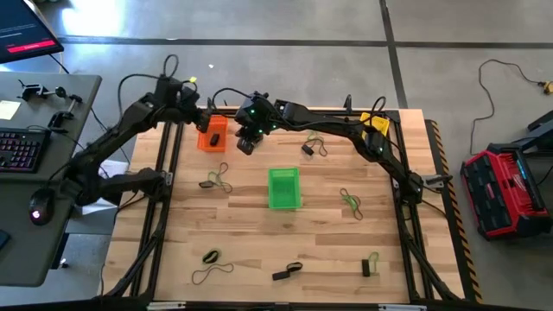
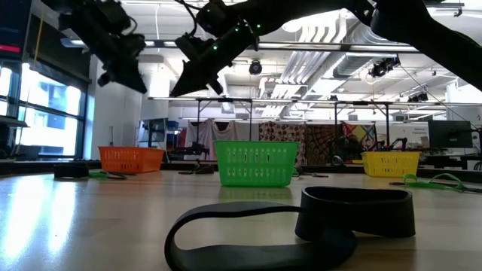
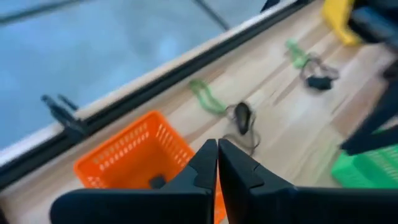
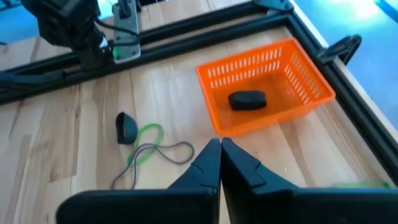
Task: Sort rubber bands into baskets
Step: Put the black rubber band into the orange bin
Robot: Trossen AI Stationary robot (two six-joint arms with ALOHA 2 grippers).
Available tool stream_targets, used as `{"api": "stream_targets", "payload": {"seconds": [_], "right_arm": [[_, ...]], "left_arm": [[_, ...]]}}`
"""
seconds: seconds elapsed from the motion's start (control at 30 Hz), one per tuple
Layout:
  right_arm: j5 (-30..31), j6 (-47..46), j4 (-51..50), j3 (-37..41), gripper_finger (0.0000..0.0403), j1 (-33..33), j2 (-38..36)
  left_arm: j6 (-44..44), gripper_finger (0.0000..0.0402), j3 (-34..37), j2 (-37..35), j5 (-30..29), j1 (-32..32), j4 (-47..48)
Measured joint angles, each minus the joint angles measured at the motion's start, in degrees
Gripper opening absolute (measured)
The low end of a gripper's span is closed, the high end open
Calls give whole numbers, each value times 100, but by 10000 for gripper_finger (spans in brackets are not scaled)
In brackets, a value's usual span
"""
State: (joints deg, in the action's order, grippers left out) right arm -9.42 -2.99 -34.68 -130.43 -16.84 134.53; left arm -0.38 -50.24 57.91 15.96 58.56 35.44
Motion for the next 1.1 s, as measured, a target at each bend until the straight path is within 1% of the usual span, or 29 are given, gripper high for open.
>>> {"api": "stream_targets", "payload": {"seconds": [0.07, 0.2, 0.37, 0.43, 0.57, 0.77, 0.87, 1.0, 1.1], "right_arm": [[6, -36, 82, 0, 0, 0, 1], [103, -61, 236, 0, 0, 11, 1], [233, -77, 383, 0, 0, 13, 1], [254, -135, 441, 0, 0, 33, 0], [504, -149, 617, 0, 0, 148, 1], [638, -250, 705, 12, 0, 285, 49], [788, -277, 1151, 325, 0, 346, 32], [632, -602, 1582, 785, 0, 362, 23], [625, -664, 1683, 928, 0, 419, 22]], "left_arm": [[-2, 1, 119, -254, 40, -62, -77], [0, 1, 278, -602, 356, -169, -234], [49, 0, 276, -898, 366, -375, -298], [76, 0, 277, -1005, 382, -447, -358], [83, 0, 277, -1169, 608, -579, -621], [-103, 0, 276, -1349, 608, -830, -1000], [-99, 0, 274, -1377, 605, -932, -1118], [-128, 0, 276, -1383, 600, -1039, -1263], [-128, 0, 274, -1383, 597, -1107, -1398]]}}
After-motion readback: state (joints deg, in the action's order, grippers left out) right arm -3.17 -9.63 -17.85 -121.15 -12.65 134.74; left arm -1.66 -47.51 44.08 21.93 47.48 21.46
